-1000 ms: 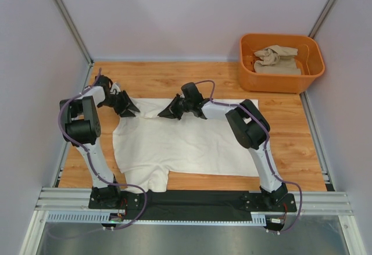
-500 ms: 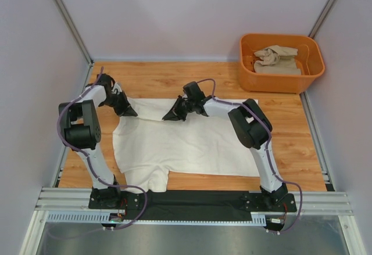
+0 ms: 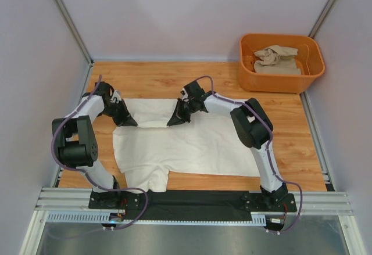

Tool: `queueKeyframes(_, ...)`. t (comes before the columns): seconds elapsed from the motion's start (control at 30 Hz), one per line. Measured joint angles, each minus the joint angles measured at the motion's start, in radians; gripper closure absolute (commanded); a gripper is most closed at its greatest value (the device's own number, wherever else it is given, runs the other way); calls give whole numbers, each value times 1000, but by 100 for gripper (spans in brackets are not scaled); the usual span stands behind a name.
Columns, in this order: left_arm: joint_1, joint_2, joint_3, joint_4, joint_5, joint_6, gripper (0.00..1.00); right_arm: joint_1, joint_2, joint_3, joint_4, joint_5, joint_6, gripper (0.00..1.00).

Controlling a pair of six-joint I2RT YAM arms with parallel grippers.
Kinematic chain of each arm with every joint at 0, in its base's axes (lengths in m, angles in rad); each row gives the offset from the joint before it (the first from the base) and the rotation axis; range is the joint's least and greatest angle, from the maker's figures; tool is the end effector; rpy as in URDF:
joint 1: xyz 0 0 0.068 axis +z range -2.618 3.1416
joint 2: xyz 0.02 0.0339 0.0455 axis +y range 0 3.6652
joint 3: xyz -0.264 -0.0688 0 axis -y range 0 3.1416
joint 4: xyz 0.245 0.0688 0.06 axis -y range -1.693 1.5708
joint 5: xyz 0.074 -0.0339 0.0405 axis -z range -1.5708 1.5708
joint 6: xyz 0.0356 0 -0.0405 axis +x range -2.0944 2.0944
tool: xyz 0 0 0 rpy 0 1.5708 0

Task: Fold and stack the t-shirts
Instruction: Fold the tshirt

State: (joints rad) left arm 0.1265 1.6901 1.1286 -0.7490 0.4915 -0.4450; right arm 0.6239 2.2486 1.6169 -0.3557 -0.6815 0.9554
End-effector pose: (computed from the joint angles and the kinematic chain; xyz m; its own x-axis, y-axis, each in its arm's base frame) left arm 0.3175 0.0234 0.1941 -0.8692 -0.4931 -0.0360 -0.4043 0.7508 -0.5224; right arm 0.3722 0.2955 0.1381 -0.9915 0.0677 0.1113 0.1286 0.6450 0.7533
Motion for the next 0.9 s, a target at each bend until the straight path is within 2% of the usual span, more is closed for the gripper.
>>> queueKeyframes(0.23, 0, -66, -140, 21, 26, -41, 100, 0, 0, 4, -65, -10, -52, 100)
queueKeyframes(0.9, -43, -198, -381, 151, 121, -206, 100, -17, 30, 98, -234, -29, -226, 100)
